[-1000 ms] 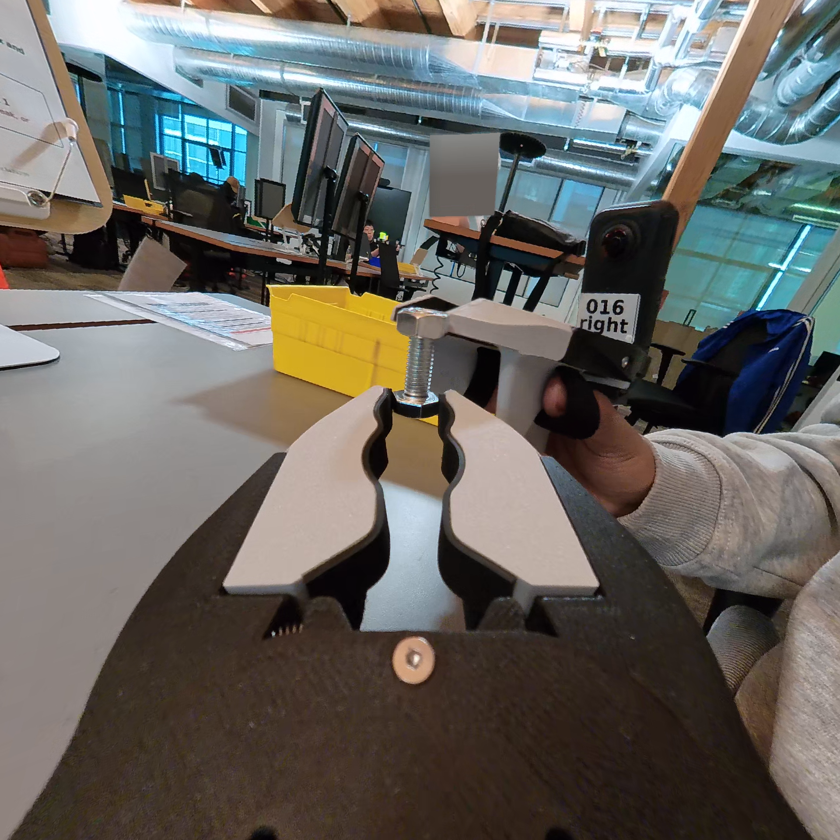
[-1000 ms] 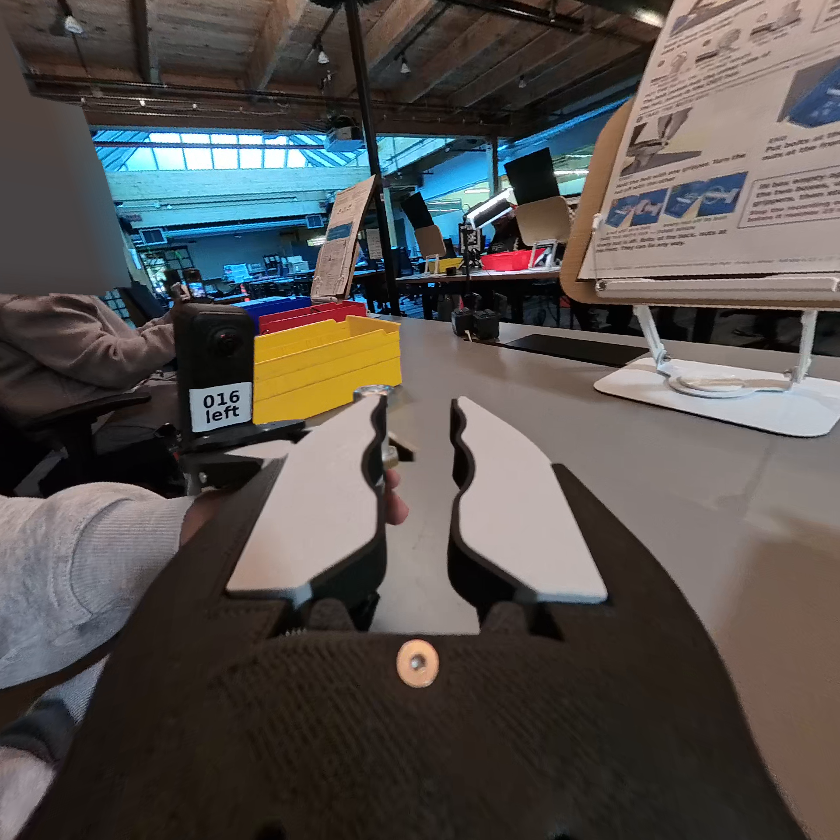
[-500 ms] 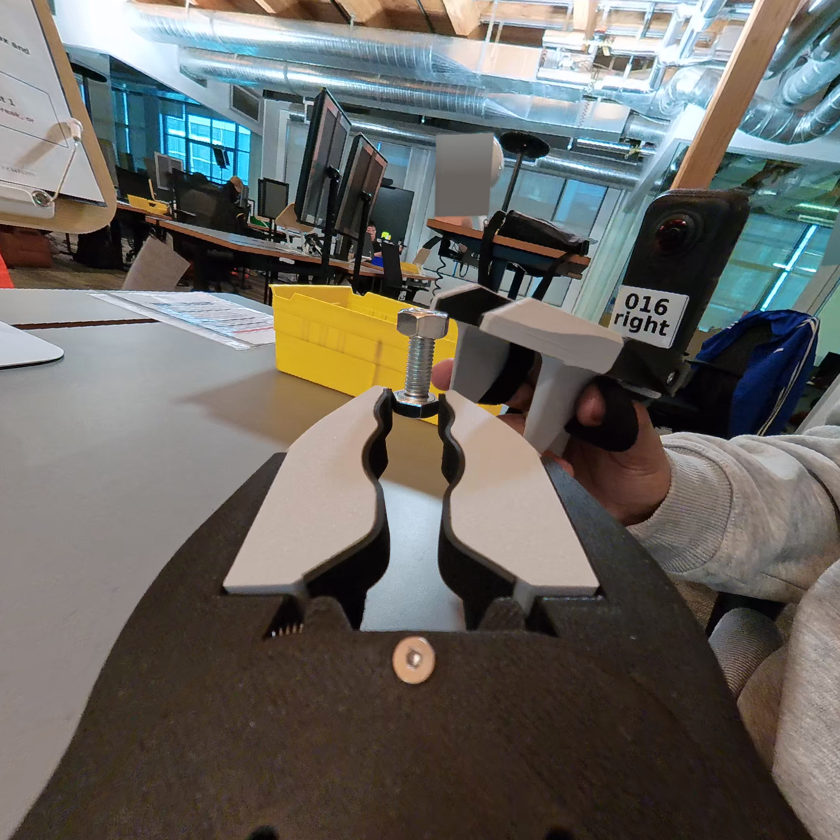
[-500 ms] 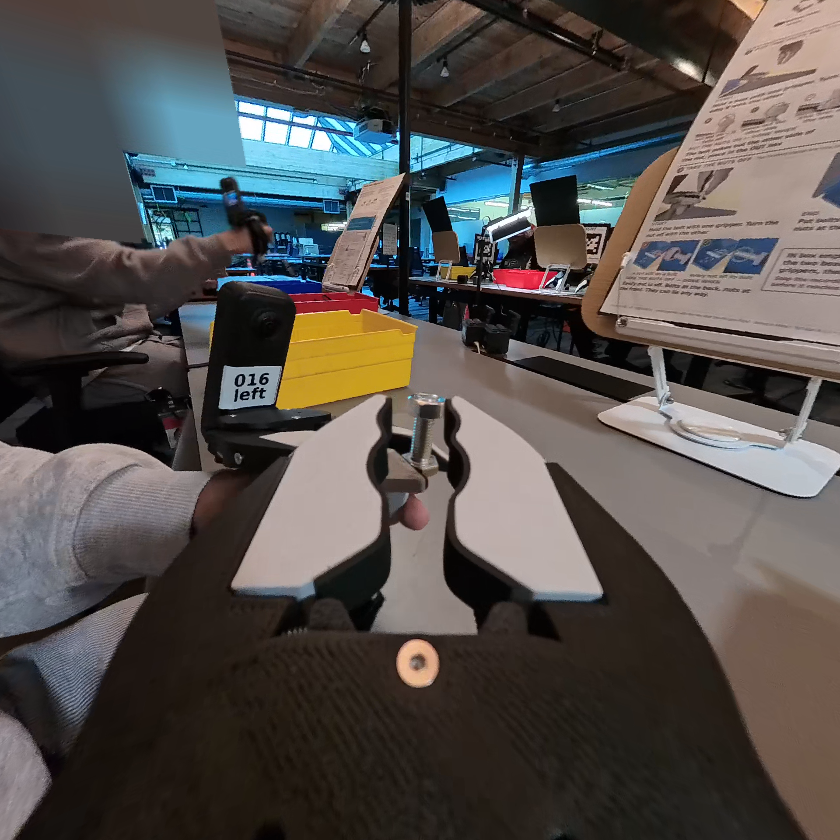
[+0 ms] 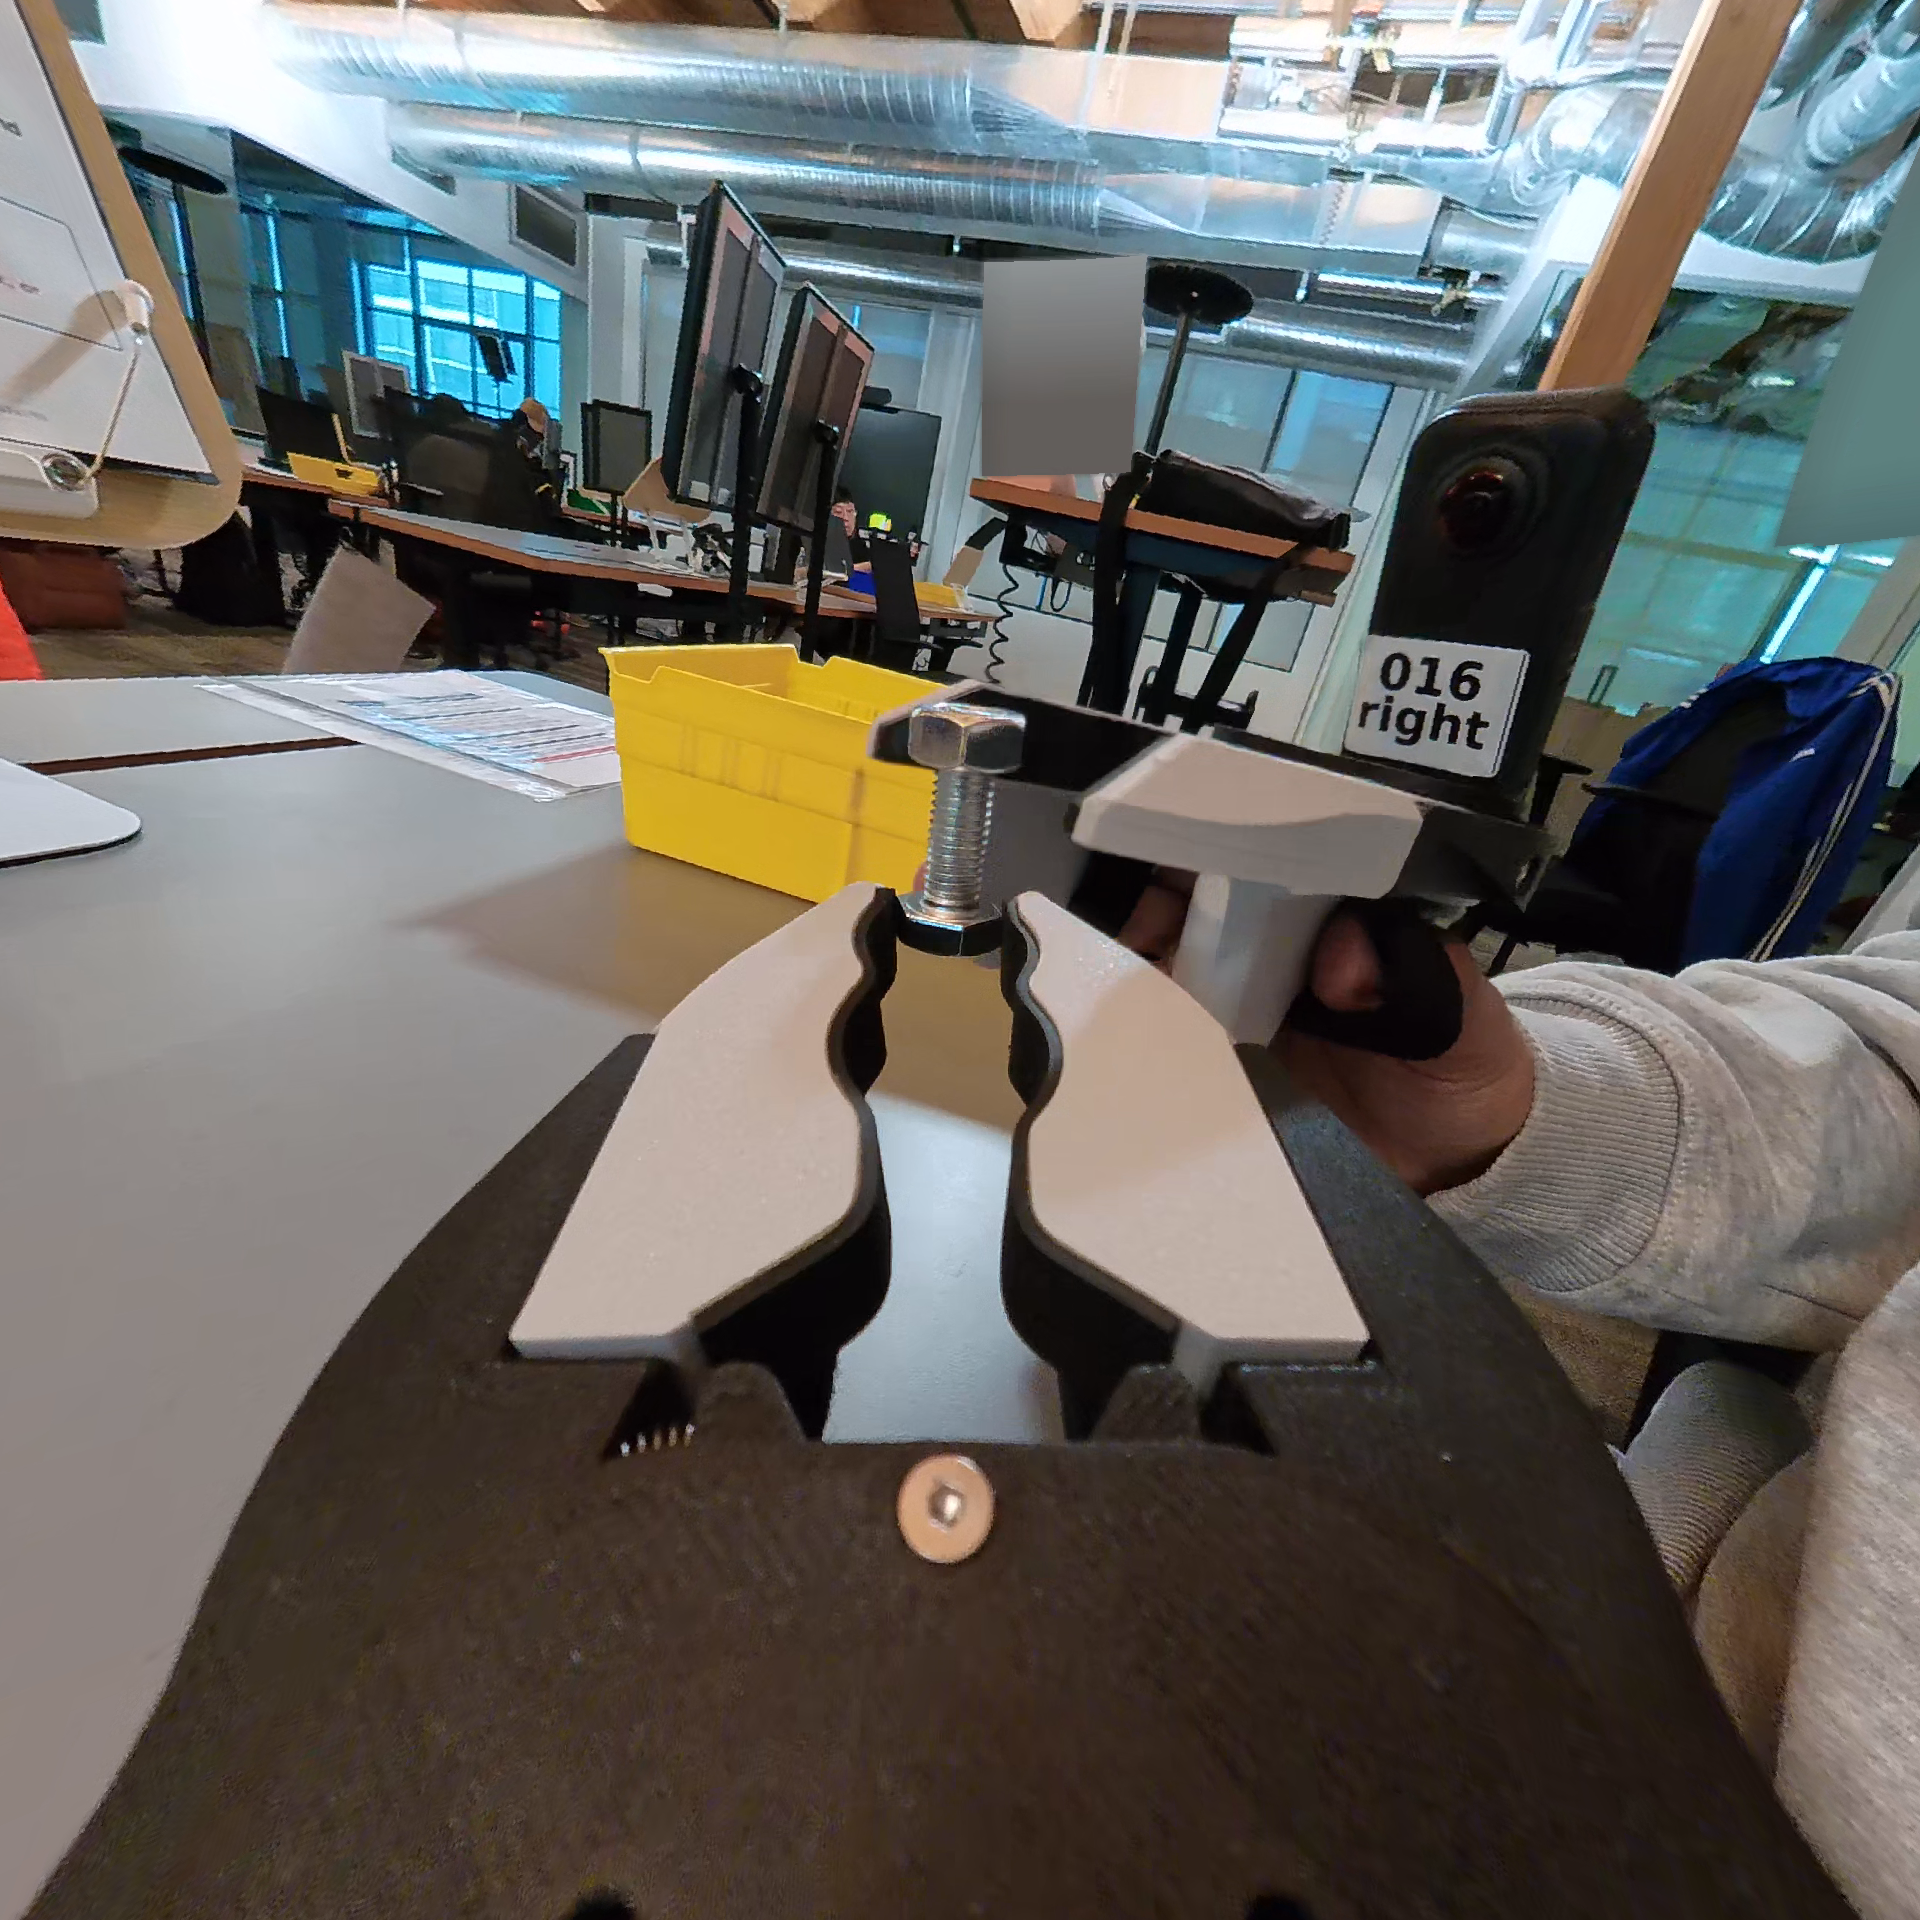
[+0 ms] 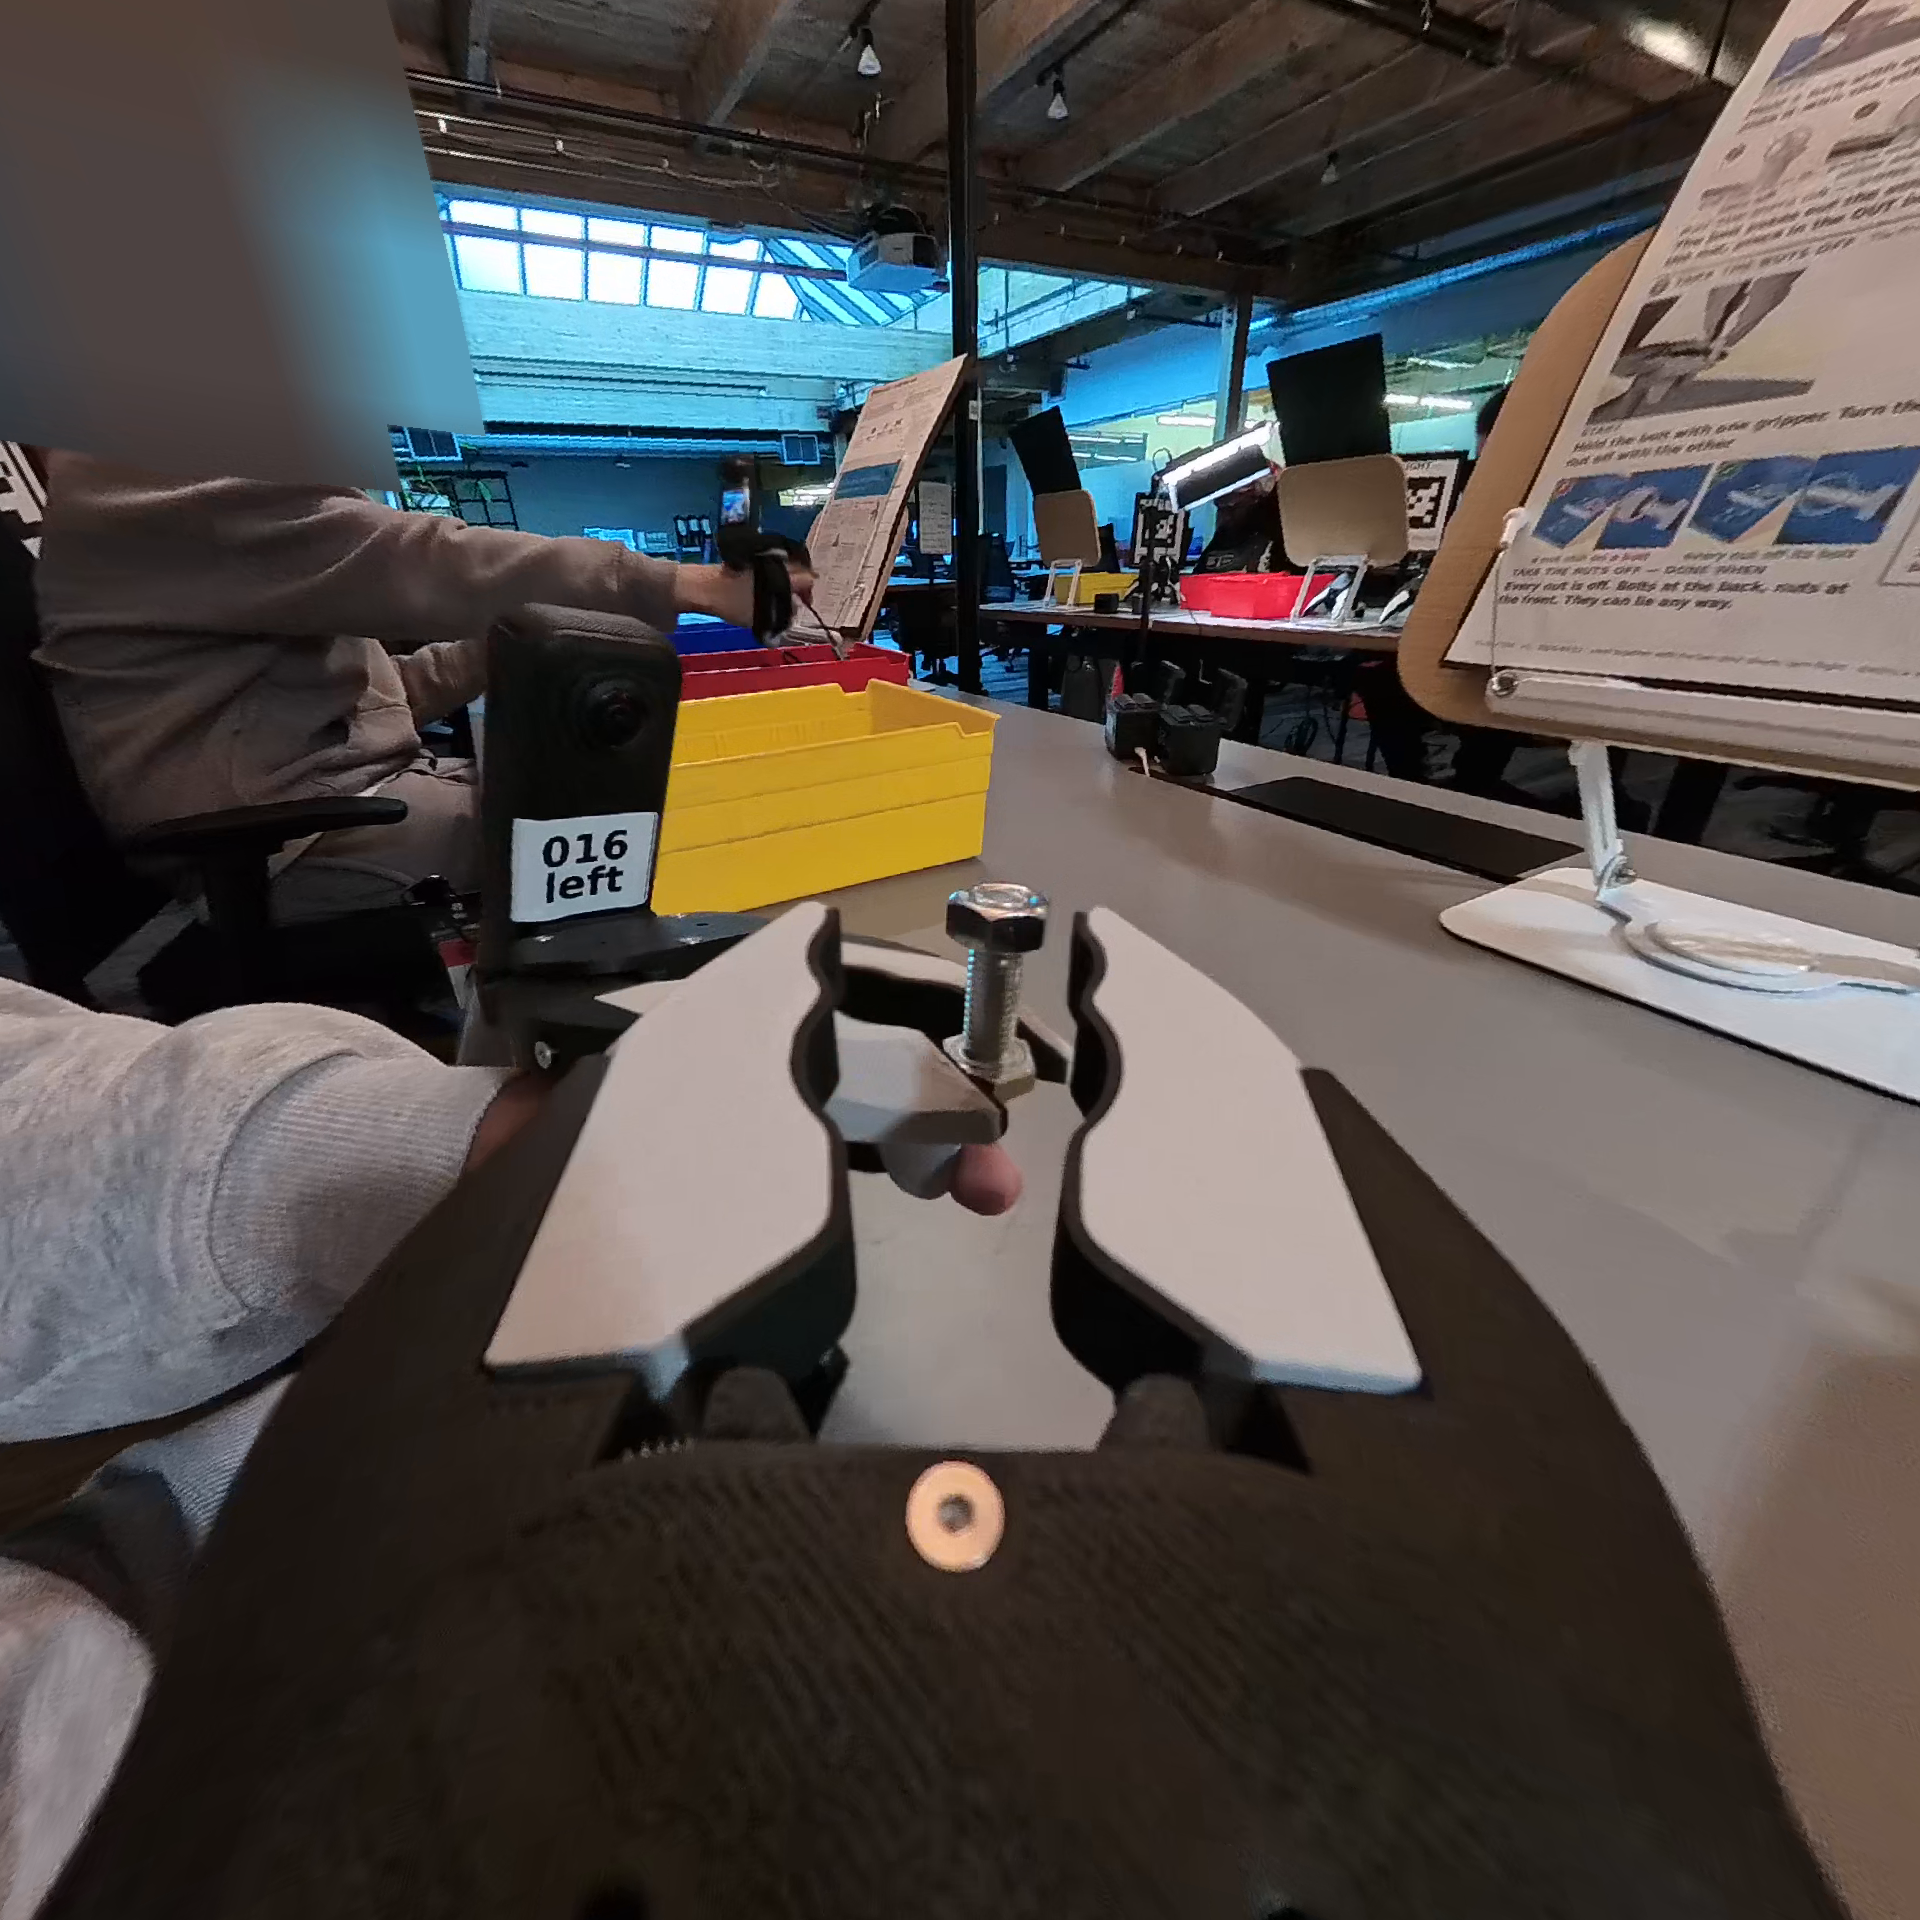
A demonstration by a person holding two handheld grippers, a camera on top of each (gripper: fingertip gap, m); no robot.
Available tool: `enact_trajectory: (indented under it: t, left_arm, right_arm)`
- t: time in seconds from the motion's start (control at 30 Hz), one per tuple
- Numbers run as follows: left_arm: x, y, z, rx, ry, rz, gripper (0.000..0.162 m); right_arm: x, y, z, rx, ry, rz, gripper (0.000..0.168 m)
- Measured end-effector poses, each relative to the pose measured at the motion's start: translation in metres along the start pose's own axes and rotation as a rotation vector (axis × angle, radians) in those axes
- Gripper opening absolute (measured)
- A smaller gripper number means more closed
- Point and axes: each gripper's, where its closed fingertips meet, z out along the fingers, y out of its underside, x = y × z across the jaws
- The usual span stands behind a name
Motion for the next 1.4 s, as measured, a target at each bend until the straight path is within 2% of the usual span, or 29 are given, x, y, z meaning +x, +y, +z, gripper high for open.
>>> enact_trajectory:
  t: [0.17, 0.8, 1.0, 1.2, 1.4]
  left_arm:
    - [-0.001, -0.001, -0.001, 0.005, -0.002, -0.007, 0.020]
    - [-0.006, -0.003, -0.003, 0.024, -0.017, -0.027, 0.020]
    - [-0.005, -0.003, -0.002, 0.024, -0.017, -0.025, 0.020]
    - [-0.006, -0.003, -0.002, 0.024, -0.020, -0.024, 0.021]
    - [-0.005, -0.003, -0.002, 0.023, -0.019, -0.022, 0.021]
  right_arm:
    - [0.005, -0.004, -0.002, 0.021, 0.027, -0.002, 0.044]
    - [0.030, -0.002, -0.011, 0.013, 0.118, 0.072, 0.024]
    - [0.027, -0.012, -0.015, 0.070, 0.094, 0.088, 0.026]
    - [0.012, -0.014, -0.013, 0.064, 0.031, 0.051, 0.005]
    - [0.005, -0.010, -0.009, 0.045, 0.013, 0.015, 0.012]
